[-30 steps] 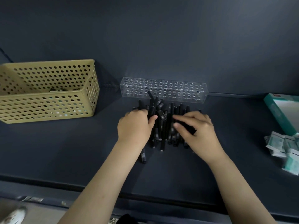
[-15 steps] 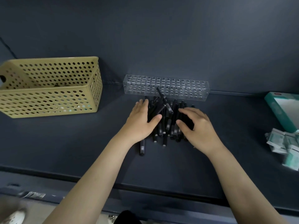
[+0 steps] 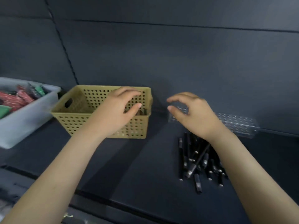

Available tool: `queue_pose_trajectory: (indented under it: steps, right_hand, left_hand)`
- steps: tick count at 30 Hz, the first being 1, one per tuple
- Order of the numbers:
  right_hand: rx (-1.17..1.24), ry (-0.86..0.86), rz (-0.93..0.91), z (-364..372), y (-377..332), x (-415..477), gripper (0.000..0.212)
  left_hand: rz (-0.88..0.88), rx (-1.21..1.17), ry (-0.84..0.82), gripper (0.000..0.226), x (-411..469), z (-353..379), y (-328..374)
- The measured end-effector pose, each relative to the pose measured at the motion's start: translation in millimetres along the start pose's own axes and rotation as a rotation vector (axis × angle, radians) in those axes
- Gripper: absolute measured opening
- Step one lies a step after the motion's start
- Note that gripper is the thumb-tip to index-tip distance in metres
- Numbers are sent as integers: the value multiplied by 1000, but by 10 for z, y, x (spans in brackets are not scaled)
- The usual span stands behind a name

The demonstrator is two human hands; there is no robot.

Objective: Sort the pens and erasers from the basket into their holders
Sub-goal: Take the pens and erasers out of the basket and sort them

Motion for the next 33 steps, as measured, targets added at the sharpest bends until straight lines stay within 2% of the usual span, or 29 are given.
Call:
queue_pose_trajectory:
  steps: [3, 7, 10, 13, 15, 18, 20, 22, 26, 29, 33]
  right_hand:
    - [-17, -45, -43, 272, -348, 449, 21]
    - [-89, -232, -3, 743, -661, 1040, 21]
    - [-166, -359, 84, 1103, -761, 1322, 25]
    - [-218, -374, 229, 1364, -720, 1367, 25]
    - [-220, -406, 321, 1462, -674, 1315, 24]
    - [-209, -382, 377, 1475, -633, 1174, 39]
    - [-208, -405, 394, 1464, -653, 1028, 49]
    - [-217, -430, 374, 1485, -682, 886, 56]
    - [-209, -326, 370, 1463, -753, 718, 64]
    - [-196, -272, 396, 1463, -755, 669, 67]
    - [-3, -205, 478, 1517, -728, 675, 87]
  left_hand:
    - [-44, 87, -35, 36, 126, -300, -555]
    - [-99, 144, -160, 34, 359, -472, -1241]
    - [-144, 155, -269, 29, 458, -474, -1612]
    - [-213, 86, -346, 30, 437, -410, -1806]
    - [-247, 15, -393, 35, 401, -364, -1809]
    - [-219, -44, -536, 51, 281, -319, -1691]
    - [-186, 44, -657, 68, 144, -276, -1665]
    - [-186, 143, -711, 81, 8, -235, -1674]
    - [-183, 121, -680, 94, -136, -182, -1660]
    - [-236, 0, -629, 99, -142, -230, -1603]
    - [-414, -316, -470, 83, -78, -251, -1488]
Point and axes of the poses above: each hand's wrist, its own x-axis towards the middle knuckle, its own z-axis out of the palm, y = z × x, the point moved 2 cm from there along x, towards the middle knuckle, and after that the axes turned 3 degrees about -x, right-handed, at the moved point
